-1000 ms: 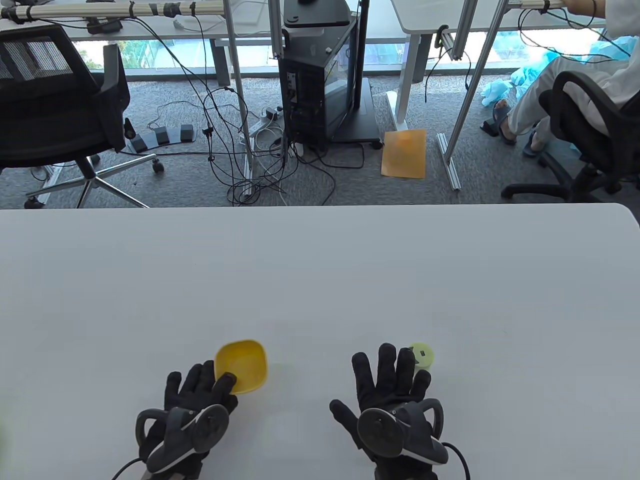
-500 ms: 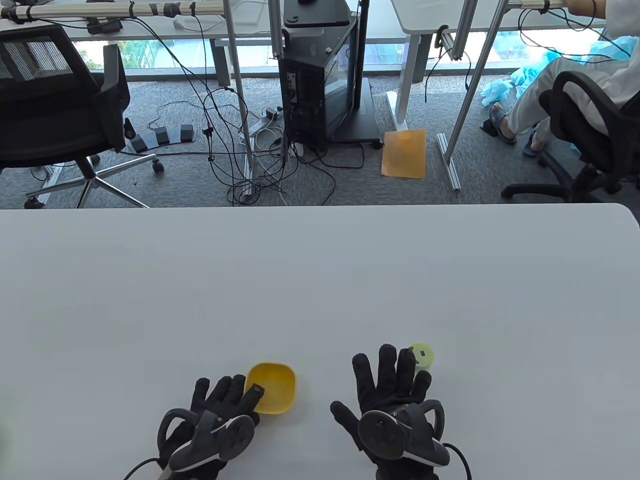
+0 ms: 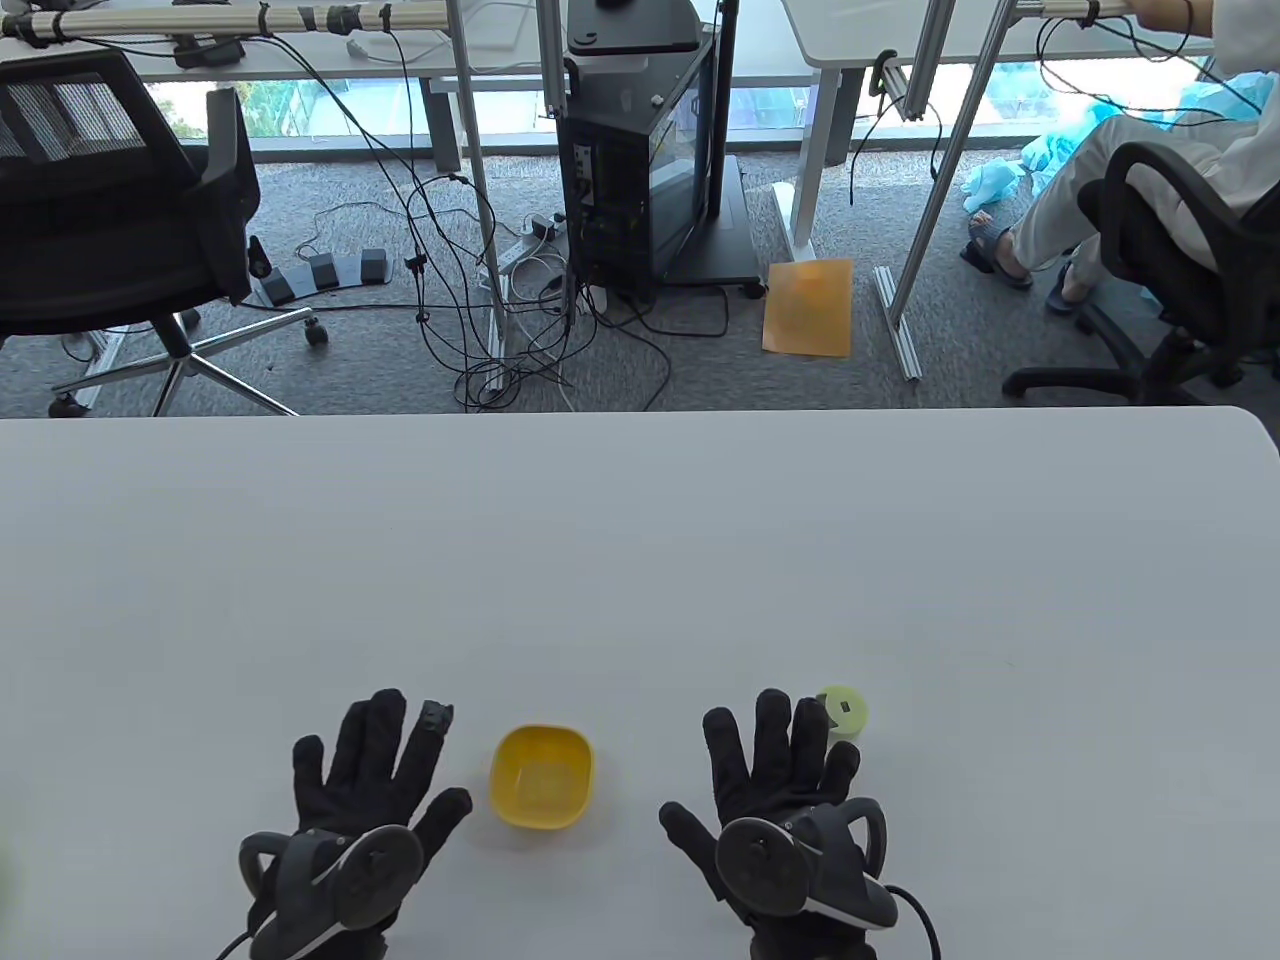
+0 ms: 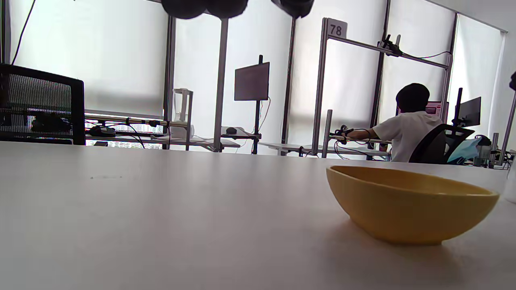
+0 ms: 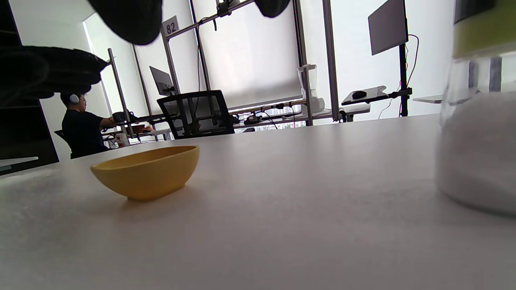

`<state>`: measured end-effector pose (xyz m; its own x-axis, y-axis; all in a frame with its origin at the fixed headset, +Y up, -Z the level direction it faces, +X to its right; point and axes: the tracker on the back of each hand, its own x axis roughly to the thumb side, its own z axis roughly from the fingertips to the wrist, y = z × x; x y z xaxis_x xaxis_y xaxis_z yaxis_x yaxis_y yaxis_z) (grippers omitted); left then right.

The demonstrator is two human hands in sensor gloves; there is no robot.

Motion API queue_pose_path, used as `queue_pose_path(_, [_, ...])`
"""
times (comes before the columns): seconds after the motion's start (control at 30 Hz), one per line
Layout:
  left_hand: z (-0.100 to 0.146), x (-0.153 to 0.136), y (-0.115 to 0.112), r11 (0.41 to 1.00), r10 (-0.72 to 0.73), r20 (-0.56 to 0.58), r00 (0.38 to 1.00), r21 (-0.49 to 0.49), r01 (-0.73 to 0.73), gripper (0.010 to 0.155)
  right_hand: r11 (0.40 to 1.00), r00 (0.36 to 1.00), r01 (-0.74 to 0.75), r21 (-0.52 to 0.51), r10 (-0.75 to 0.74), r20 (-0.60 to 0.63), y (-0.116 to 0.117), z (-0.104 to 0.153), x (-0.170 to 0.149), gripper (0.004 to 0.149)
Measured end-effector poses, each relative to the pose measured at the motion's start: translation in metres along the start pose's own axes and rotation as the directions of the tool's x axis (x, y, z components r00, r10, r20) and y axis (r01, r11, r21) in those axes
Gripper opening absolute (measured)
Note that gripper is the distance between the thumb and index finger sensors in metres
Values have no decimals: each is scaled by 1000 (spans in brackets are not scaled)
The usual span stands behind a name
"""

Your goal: Invert dispenser and press with thumb onto small dish

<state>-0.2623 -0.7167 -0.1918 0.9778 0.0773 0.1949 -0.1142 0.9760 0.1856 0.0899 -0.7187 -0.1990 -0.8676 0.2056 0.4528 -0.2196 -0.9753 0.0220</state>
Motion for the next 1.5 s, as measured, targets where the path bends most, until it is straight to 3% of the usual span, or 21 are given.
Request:
queue_pose_path(0.17, [7, -20, 14, 993, 107, -31, 994, 55, -105, 78, 1000, 1000, -2, 29, 1, 10, 5, -3, 3, 90])
queue_pose_path(0.47, [10, -21, 17, 994, 100, -13, 995, 34, -100, 80, 1000, 1000, 1, 22, -1, 10, 5, -5, 3, 91])
queue_pose_path(0.77, [11, -11, 15, 996, 86, 23, 996, 16, -87, 79, 984, 963, 33, -176, -79, -259, -27, 14, -51, 107])
queue_pose_path(1.03, [11, -6, 14, 997, 75, 35, 997, 7, -75, 79, 969, 844, 186, -165, -243, -478, -1, 17, -97, 112])
queue_pose_path(1.2, [9, -8, 9, 998, 67, 32, 997, -20, -67, 79, 921, 793, 299, -249, -385, -473, 23, 9, -104, 111])
queue_pose_path(1.33, [8, -12, 8, 997, 67, 20, 998, -27, -67, 79, 888, 755, 332, -319, -453, -475, 28, 5, -112, 111])
queue_pose_path(1.5, [7, -12, 7, 997, 68, 16, 998, -36, -67, 79, 892, 729, 309, -330, -445, -520, 27, -2, -118, 96])
